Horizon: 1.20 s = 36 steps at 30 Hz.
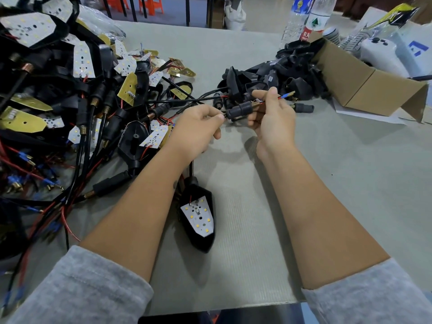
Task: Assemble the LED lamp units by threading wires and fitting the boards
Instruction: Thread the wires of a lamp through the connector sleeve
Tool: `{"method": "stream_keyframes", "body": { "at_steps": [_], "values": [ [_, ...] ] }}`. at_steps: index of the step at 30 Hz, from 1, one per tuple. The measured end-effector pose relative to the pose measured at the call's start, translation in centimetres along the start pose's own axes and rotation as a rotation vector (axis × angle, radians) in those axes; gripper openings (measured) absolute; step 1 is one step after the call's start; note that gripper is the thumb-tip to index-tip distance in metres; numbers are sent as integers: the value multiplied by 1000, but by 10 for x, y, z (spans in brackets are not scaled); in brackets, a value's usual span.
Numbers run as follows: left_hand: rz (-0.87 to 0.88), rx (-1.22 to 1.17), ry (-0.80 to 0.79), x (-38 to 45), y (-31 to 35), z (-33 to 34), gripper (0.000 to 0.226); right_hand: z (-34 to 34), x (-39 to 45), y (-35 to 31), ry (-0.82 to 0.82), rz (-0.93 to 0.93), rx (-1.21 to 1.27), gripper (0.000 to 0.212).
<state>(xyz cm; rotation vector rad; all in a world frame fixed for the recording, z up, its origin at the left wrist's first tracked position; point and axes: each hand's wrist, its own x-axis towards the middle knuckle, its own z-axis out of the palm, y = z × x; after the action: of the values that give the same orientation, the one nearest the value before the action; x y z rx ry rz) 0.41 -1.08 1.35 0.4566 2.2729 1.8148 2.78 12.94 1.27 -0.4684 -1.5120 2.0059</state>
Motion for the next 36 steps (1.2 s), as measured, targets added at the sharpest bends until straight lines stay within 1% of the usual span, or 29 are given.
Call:
{"method": "stream_keyframes", "body": {
  "at_steps": [7, 11, 15, 17, 19, 22, 26, 31, 36],
  "values": [
    [8, -21, -26, -1, 1, 0, 16, 1, -1, -1, 14, 3, -3, 38],
    [16, -33, -7, -2, 0, 0, 15, 0, 0, -2, -87, 50, -83, 41],
    [31, -25, 5, -2, -1, 1, 14, 3, -1, -2, -182, 36, -174, 33],
    [33, -14, 24, -2, -1, 1, 11, 4, -2, -1, -195, 24, -140, 33],
    [30, -15, 38, -2, -1, 1, 9, 4, -3, -1, -202, 42, -56, 34],
    [31, -35, 40, -2, -1, 1, 11, 2, -3, -3, -220, 81, 22, 34],
    [42, -60, 49, -4, 0, 0, 13, 2, -4, -3, -236, 89, 1, 32],
    [32, -123, 24, -6, 3, -1, 12, 4, -5, -2, -213, 68, -47, 31],
    [23, -111, 47, -5, 3, -1, 12, 4, -5, -4, -241, 78, -40, 32]
  ]
}}
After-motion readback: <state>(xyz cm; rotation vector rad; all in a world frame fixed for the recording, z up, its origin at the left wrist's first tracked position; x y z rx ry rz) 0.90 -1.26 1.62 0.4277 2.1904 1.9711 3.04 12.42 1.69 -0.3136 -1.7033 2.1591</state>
